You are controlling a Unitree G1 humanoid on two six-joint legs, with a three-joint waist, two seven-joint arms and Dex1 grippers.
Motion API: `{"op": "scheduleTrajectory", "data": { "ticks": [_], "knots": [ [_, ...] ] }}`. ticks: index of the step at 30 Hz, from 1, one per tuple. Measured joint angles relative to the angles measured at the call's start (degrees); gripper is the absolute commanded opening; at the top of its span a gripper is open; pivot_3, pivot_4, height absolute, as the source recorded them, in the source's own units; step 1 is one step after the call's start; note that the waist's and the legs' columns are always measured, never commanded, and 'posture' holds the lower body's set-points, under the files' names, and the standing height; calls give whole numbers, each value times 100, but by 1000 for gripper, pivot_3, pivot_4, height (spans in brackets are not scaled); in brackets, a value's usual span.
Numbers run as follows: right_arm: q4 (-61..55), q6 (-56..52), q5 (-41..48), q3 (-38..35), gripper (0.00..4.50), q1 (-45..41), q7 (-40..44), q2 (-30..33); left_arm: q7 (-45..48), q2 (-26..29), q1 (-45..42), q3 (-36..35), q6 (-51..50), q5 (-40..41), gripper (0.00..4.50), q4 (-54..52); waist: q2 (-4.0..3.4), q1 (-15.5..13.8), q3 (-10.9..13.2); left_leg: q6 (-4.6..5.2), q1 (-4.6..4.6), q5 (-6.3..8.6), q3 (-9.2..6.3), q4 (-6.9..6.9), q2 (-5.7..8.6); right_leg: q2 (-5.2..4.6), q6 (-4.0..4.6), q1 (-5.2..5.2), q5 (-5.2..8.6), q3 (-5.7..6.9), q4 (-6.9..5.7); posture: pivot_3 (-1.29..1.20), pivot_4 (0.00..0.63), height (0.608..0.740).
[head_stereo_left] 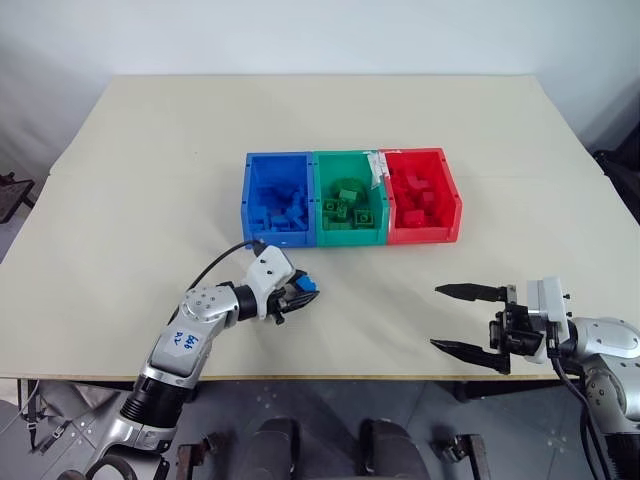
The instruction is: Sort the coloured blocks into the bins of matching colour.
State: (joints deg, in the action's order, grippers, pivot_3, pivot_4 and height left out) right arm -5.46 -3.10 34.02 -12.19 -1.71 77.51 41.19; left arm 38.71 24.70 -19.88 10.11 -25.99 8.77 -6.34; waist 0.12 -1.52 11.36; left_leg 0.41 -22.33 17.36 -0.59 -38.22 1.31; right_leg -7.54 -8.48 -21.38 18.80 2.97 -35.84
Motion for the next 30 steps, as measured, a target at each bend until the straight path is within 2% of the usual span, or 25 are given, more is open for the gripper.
{"op": "scheduleTrajectory", "data": {
  "ticks": [8, 14, 20, 23, 26, 28, 30],
  "knots": [
    [9, -72, 12, 67, 4500, -238, -31, -34, 180, 207, 427, -297, 371, 122, 1515, -131, 0, 17, 0, -2, 2, 0, 0, 4, -4, 2, 0, -1, 0, 1, 4, 0, 150, 740],
    [-157, -326, 203, 84, 4500, -507, -381, -364, 35, 225, 401, -1319, 664, 646, 1515, -332, 0, -11, 0, -2, 1, 0, -6, -2, 0, -4, 0, 1, 0, 2, 9, 0, 150, 740],
    [-369, -700, 483, 54, 4500, -792, -1098, -770, -440, 79, -820, -1530, 496, 652, 1515, 33, 1, -24, 0, 0, -5, -2, -10, -6, 8, -3, -4, 1, -2, 6, -9, 0, 150, 740],
    [-369, -724, 514, 44, 4500, -907, -1325, -856, -603, -78, -1752, -1236, 636, 332, 1515, 1152, 1, -29, 0, 2, -6, -5, -7, -5, 21, 0, -6, 1, -3, 9, -9, 0, 150, 740],
    [-359, -702, 507, 47, 4500, -888, -1356, -857, -794, -210, -2264, -1151, 800, 121, 1515, 2032, 2, 6, 0, 3, -9, -5, -5, 6, 37, -1, -7, -9, -4, 7, -8, 0, 150, 740],
    [-356, -681, 503, 40, 4500, -864, -1364, -857, -836, -241, -2462, -1133, 883, 45, 2241, 2407, 2, 36, 0, 3, -9, -5, -1, 13, 35, 1, -7, -14, -4, 7, -8, 0, 150, 740],
    [-356, -651, 503, 40, 4500, -840, -1379, -861, -810, -264, -2590, -1133, 1000, 27, 2773, 2658, 2, 41, 0, 2, -9, -5, 0, 16, 33, 1, -7, -16, -4, 9, -8, 0, 150, 740]
  ]
}}
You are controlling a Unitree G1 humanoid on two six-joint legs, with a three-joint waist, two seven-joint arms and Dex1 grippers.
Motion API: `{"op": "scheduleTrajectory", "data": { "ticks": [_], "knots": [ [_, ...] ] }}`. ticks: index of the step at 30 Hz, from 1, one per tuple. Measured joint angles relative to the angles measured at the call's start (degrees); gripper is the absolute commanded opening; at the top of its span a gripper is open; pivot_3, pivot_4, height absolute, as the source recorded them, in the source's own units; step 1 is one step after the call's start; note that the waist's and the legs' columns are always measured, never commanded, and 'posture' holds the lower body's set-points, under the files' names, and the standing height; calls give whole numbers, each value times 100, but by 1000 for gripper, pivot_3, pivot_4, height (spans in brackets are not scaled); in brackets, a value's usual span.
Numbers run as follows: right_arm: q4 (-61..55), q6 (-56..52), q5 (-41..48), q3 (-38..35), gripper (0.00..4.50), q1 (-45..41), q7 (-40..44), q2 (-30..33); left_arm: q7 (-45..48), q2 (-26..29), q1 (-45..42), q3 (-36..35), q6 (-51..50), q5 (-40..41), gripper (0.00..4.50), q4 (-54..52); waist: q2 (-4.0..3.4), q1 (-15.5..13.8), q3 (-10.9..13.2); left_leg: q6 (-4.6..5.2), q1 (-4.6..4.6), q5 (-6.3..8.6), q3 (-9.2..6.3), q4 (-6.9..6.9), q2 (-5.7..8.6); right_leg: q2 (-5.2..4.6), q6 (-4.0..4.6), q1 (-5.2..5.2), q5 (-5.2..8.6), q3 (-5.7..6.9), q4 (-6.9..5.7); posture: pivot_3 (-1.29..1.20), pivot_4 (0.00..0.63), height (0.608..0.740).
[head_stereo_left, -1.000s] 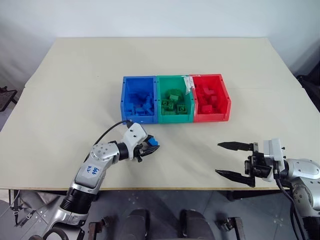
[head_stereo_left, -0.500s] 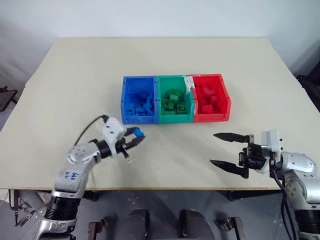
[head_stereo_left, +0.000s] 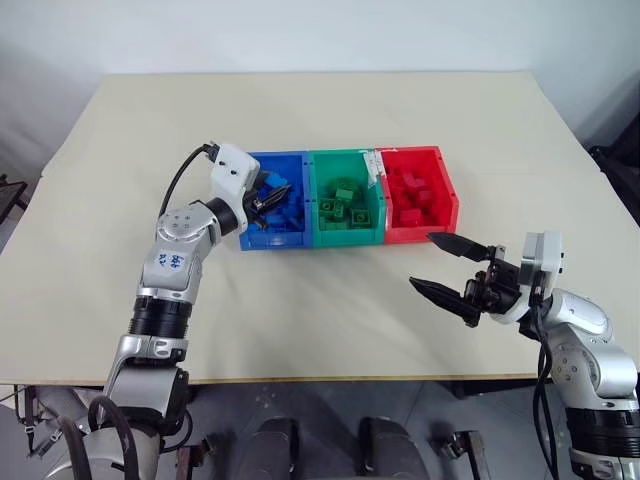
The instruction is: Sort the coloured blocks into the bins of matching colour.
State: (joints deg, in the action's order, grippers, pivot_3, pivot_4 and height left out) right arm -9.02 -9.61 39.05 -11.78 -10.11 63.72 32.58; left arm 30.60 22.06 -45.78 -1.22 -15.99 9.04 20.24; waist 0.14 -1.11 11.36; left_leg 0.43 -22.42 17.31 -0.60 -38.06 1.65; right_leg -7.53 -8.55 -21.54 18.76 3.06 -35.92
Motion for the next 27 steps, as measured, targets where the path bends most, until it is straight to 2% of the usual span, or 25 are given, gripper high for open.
{"op": "scheduleTrajectory", "data": {
  "ticks": [5, 6, 12, 16, 19, 22, 27],
  "knots": [
    [-8, 109, -4, 5, 4500, 119, -31, -65, 544, 27, 120, -41, 258, 217, 4356, 58, 0, -20, 0, 0, -3, 0, -1, -7, -3, -4, 0, 2, 0, 0, 0, 0, 150, 740],
    [-10, 127, -8, 10, 4500, 132, -31, -67, 657, 67, 206, -50, 294, 255, 4466, 10, 0, -20, 0, 0, -3, 0, -1, -8, -5, -4, 0, 2, 0, 0, 0, 0, 150, 740],
    [137, 409, -158, 37, 4500, 128, 280, -25, 1592, 1028, 1814, -507, 636, 703, 4466, -1320, 0, 120, 0, -1, 3, 1, 5, 0, -36, 2, 1, 3, 0, -6, 3, 0, 150, 740],
    [874, 785, -457, 54, 4500, -132, 798, 188, 2217, 1549, 3042, -1090, 619, 1289, 4466, -2157, 0, 125, 0, 0, 6, 1, 8, -4, -36, -4, 1, 8, 0, -11, 5, 0, 150, 740],
    [1483, 1064, -643, 81, 4500, -538, 1160, 331, 2435, 1870, 3785, -1368, 504, 1444, 4466, -2507, -1, 109, 0, 1, 9, 1, 6, -6, -35, -9, 1, 9, 0, -12, 14, 0, 150, 740],
    [1933, 1252, -727, 71, 4500, -747, 1432, 438, 2428, 1931, 4228, -1620, 526, 1447, 4466, -2549, -1, 81, 0, 1, 9, 1, 1, -5, -34, -11, 2, 10, 1, -10, 19, 0, 150, 740],
    [2435, 1459, -842, 75, 4500, -884, 1685, 454, 2133, 1888, 4380, -1866, 702, 1413, 4466, -2588, -1, 94, 0, 0, 9, 1, 3, -3, -35, -11, 3, 9, 1, -11, 19, 0, 150, 740]
  ]
}}
